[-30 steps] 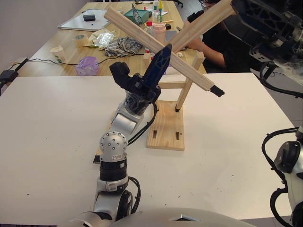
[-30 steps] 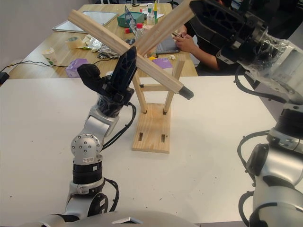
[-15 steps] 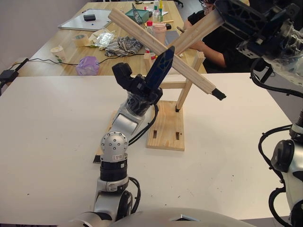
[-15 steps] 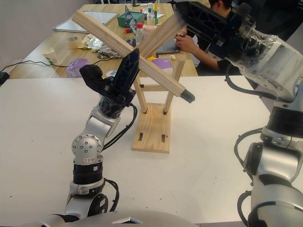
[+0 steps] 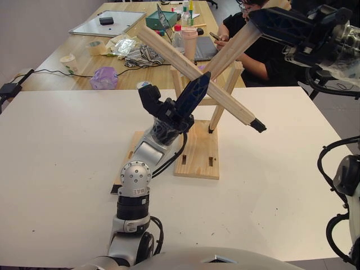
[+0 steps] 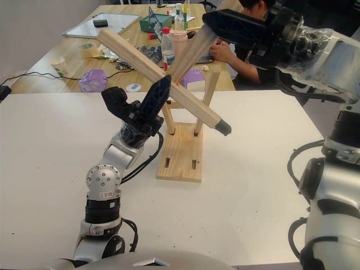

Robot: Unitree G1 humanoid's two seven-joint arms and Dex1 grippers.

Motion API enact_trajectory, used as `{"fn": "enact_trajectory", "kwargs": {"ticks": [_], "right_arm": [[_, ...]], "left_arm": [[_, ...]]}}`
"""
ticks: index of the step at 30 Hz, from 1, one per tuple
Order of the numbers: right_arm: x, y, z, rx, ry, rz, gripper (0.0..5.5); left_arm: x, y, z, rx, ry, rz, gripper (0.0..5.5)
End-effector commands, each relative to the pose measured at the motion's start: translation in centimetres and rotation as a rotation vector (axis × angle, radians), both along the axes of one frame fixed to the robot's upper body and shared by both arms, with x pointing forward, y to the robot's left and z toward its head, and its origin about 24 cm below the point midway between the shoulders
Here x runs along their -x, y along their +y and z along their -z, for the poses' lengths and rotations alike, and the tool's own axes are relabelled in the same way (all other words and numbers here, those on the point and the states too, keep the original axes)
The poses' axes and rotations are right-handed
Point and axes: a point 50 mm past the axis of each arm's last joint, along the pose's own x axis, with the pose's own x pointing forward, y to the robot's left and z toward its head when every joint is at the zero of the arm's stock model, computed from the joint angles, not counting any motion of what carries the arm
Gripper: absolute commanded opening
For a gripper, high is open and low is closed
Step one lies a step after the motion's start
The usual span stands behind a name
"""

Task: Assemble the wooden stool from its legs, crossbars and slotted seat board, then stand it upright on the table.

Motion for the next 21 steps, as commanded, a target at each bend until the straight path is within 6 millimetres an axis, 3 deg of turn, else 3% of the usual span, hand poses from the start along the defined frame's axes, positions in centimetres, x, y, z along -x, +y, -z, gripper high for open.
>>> {"fn": "enact_trajectory", "kwargs": {"ticks": [1, 14, 21], "right_arm": [[0.3, 1.8, 1.2, 0.110, 0.058, -0.103, 0.42], [1.5, 3.0, 4.4, 0.288, 0.193, -0.222, 0.42], [2.8, 4.4, 5.6, 0.407, 0.165, -0.295, 0.41]], "left_arm": [[0.2, -0.6, -0.2, -0.041, -0.016, 0.032, 2.06], [0.4, -0.7, -0.7, -0.040, -0.035, 0.053, 2.06], [0.5, -1.1, -0.3, -0.072, -0.033, 0.074, 2.06]]}}
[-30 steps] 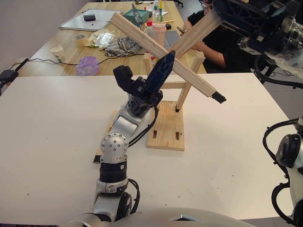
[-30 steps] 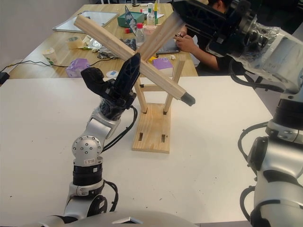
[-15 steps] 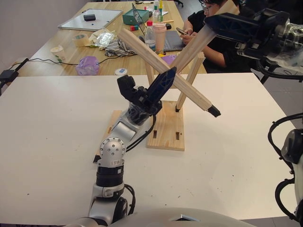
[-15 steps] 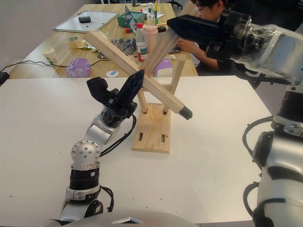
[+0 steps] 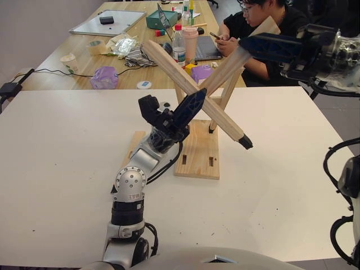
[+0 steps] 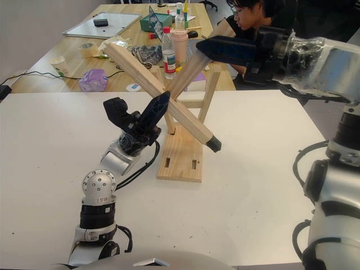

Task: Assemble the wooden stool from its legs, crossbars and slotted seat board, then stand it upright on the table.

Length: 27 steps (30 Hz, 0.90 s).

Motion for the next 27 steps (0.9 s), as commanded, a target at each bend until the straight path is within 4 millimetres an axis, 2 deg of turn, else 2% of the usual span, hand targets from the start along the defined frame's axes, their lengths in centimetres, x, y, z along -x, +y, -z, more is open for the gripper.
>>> {"fn": "enact_trajectory", "kwargs": {"ticks": [1, 11, 15, 16, 27], "right_arm": [[1.7, 3.7, 4.7, 0.242, 0.177, -0.264, 0.41], [1.1, 3.9, 4.3, 0.219, 0.156, -0.234, 0.41], [1.0, 3.7, 3.2, 0.160, 0.101, -0.222, 0.41], [0.9, 3.6, 2.8, 0.140, 0.087, -0.207, 0.78], [0.0, 2.4, 1.6, 0.073, 0.059, -0.114, 2.37]], "left_arm": [[-0.1, -2.0, -2.1, -0.028, -0.075, 0.040, 2.06], [0.3, -2.2, -1.8, -0.034, -0.072, 0.063, 2.06], [0.0, -1.7, -1.8, -0.037, -0.073, 0.035, 2.06], [-0.1, -1.5, -1.8, -0.036, -0.072, 0.026, 2.06], [-0.3, -0.2, -2.0, -0.024, -0.063, -0.015, 2.06]]}}
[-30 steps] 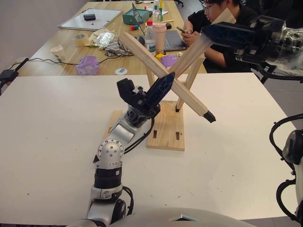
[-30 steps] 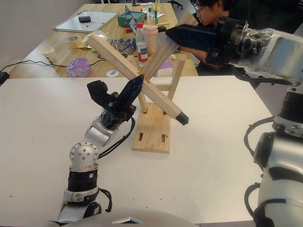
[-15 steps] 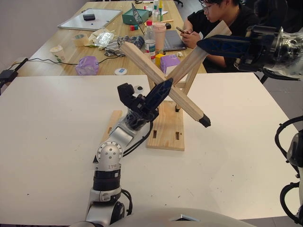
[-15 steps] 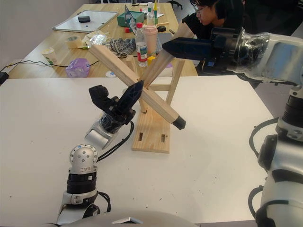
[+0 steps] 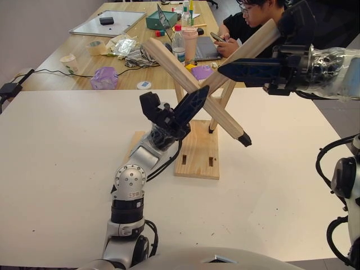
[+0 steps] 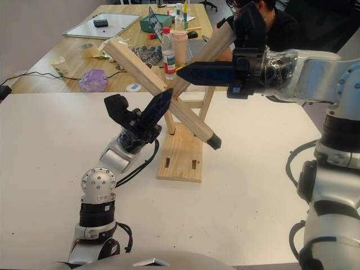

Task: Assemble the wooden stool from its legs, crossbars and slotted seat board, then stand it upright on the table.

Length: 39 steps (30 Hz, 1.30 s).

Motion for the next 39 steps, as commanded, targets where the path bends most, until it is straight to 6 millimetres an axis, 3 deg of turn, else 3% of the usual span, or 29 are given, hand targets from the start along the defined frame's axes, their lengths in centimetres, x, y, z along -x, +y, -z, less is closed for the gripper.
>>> {"fn": "enact_trajectory", "kwargs": {"ticks": [1, 4, 14, 21, 24, 30, 35, 39], "right_arm": [[0.0, 0.2, 0.2, 0.011, 0.018, -0.015, 2.55], [0.0, -0.9, 0.1, 0.011, 0.014, 0.027, 3.05], [0.7, -3.9, 0.8, 0.053, -0.026, 0.099, 3.08], [1.3, -8.7, 2.5, 0.077, -0.052, 0.235, 3.08], [0.9, -10.4, 3.9, 0.069, -0.031, 0.316, 3.08], [-0.6, -10.1, 5.2, 0.051, -0.006, 0.326, 3.08], [-1.1, -9.3, 5.3, 0.056, 0.012, 0.281, 3.08], [-1.2, -9.4, 5.3, 0.066, 0.016, 0.281, 3.08]], "left_arm": [[0.0, 0.0, -1.4, 0.003, -0.051, 0.011, 2.06], [0.1, 0.7, -1.2, -0.009, -0.047, -0.001, 2.06], [-0.1, 2.6, -0.5, -0.066, -0.022, -0.024, 2.06], [0.3, 9.0, 1.2, -0.286, 0.008, -0.156, 2.06], [0.0, 10.0, 2.0, -0.435, -0.059, -0.203, 2.06], [-2.0, 8.7, 4.9, -0.663, -0.270, -0.207, 2.06], [-2.5, 9.5, 8.4, -0.762, -0.256, -0.219, 2.06], [-1.6, 10.2, 10.3, -0.799, -0.228, -0.164, 2.06]]}}
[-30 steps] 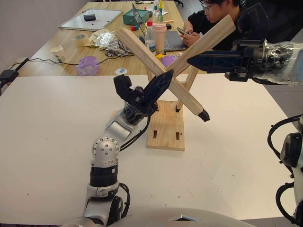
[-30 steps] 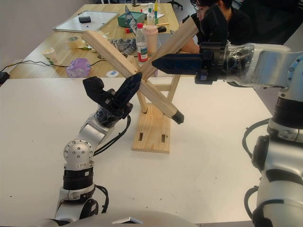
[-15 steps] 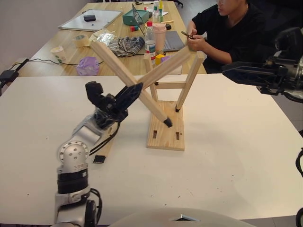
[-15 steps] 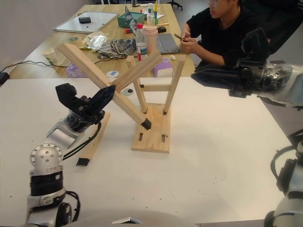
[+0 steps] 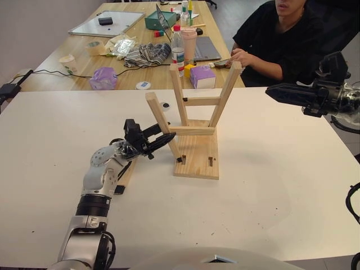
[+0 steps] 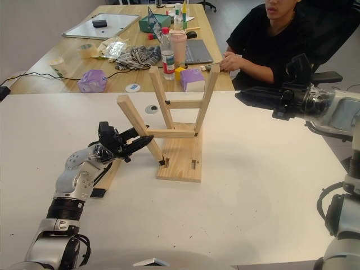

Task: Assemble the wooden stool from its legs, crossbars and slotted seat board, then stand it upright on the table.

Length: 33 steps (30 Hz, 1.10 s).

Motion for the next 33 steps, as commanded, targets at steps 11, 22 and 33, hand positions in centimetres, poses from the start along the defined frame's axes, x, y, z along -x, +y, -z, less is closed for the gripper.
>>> {"fn": "enact_trajectory", "kwargs": {"ticks": [11, 22, 33], "right_arm": [[-0.7, 0.9, 0.1, -0.005, -0.001, -0.018, 3.08], [-0.7, 1.0, 0.4, -0.002, 0.007, -0.020, 3.08], [-0.5, 1.5, 0.7, -0.012, 0.020, -0.040, 3.08]], "left_arm": [[-0.9, -1.2, -1.4, 0.044, -0.046, 0.035, 2.06], [1.5, 0.5, 3.8, -0.232, 0.042, 0.168, 2.06], [0.9, 1.2, 4.3, -0.330, 0.033, 0.235, 2.01]]}}
